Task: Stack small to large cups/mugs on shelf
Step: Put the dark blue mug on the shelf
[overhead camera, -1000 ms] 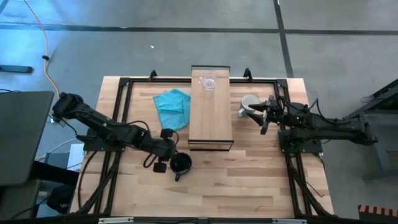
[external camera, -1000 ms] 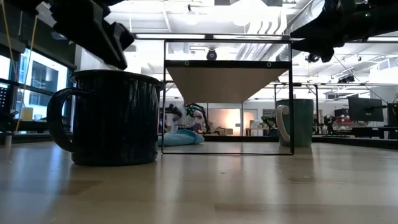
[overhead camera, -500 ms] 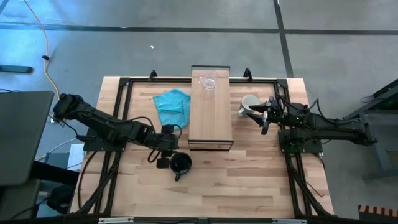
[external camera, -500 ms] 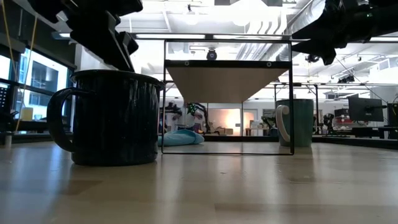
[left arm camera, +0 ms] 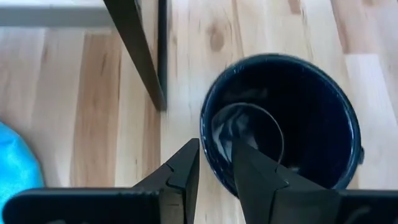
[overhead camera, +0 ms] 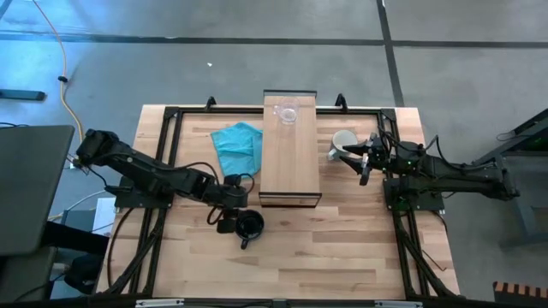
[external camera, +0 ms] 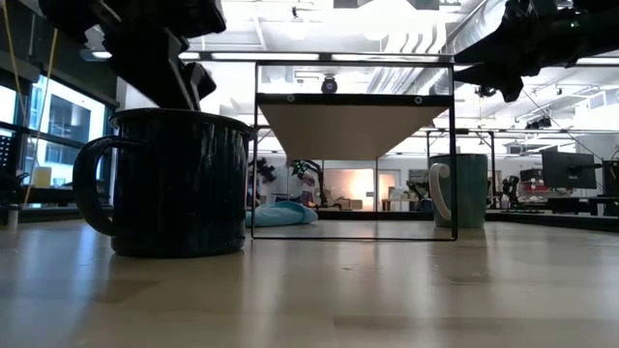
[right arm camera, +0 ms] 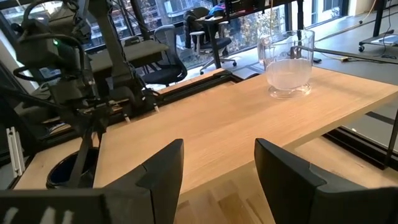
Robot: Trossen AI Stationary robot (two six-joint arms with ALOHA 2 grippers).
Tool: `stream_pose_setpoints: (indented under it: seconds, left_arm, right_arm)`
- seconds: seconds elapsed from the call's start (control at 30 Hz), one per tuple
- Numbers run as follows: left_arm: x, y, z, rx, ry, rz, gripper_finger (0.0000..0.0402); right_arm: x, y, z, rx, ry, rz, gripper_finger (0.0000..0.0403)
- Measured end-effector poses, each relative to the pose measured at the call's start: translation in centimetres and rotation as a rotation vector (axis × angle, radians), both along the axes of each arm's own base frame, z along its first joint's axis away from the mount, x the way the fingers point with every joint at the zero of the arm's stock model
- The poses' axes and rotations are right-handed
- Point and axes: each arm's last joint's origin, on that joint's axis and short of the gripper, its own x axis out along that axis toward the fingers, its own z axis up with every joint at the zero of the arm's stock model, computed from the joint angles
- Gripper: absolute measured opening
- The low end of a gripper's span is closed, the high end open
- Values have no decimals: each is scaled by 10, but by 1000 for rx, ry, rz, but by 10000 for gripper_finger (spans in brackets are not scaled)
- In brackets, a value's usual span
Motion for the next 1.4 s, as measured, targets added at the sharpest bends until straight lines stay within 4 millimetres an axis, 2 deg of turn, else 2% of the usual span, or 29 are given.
stream_pose_setpoints:
  seconds: [0.7,1.0,1.4]
  left_arm:
    - [8,-2,-15,-30,40,12,83]
    - [9,5,-15,-43,40,55,83]
    - [8,5,-15,-52,57,49,83]
  right_arm:
    - [-1,0,0,14,-4,-1,188]
    - [-1,0,0,18,-2,-1,188]
    - [-1,0,-1,26,0,-2,188]
